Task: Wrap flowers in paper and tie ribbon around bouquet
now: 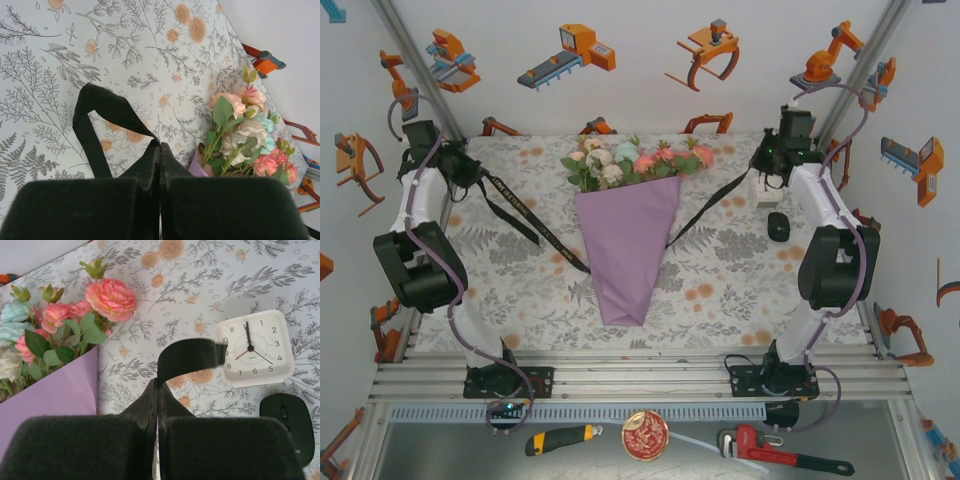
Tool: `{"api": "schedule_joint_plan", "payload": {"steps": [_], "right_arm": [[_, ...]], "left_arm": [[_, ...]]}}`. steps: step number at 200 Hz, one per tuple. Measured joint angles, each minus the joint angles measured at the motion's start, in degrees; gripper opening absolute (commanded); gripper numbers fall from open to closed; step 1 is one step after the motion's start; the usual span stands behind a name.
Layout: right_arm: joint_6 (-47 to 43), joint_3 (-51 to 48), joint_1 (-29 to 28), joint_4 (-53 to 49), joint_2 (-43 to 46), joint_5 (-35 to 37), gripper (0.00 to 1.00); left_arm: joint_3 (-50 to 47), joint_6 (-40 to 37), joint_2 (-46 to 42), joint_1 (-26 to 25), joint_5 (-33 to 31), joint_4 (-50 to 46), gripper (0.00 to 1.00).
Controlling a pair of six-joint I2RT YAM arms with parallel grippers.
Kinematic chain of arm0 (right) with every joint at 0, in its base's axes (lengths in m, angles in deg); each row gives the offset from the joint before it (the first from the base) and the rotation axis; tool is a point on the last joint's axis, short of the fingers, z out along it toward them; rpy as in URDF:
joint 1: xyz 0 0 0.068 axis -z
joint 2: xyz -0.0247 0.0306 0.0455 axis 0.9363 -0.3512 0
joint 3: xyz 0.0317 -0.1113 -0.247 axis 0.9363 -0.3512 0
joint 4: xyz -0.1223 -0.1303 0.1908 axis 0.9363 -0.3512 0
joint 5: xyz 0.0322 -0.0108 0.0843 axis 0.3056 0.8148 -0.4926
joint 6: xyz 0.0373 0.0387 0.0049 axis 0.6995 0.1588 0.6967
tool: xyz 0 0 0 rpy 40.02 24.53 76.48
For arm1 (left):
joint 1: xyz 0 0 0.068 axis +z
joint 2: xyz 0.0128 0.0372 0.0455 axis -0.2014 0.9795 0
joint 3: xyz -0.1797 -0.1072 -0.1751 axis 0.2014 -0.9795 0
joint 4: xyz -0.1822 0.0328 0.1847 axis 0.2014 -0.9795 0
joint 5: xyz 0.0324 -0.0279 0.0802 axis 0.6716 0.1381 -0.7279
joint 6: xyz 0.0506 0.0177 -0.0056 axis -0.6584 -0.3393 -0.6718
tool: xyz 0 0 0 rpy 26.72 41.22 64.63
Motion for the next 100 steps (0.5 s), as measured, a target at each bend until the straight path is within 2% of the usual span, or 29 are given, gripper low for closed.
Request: {"api": "schedule_joint_plan", "payload": {"steps": [21,41,74,100], "right_arm": [[-0.2,0.0,-0.6,0.0,1.6,-4.1,0.0],[-0.2,-1.4,-4.5,0.1,5.3,-6.3,0.0],[-0.2,-2.0,-20.5,1.5,10.0,-8.4,0.0],[0.7,3.6,-34.1,3.1,4.1,-8.7,0.0]], "left_arm": [[-4.8,0.1,-4.9,-0.6,0.7,0.9,0.0],[-12.9,0.0,-15.3,-2.4,1.8,0.7,0.0],[-22.7,-2.8,-37.1,-7.2,2.8,-0.5,0.0],[-30.5,-6.5,-53.5,-10.1,2.4,-1.8,0.0]]}}
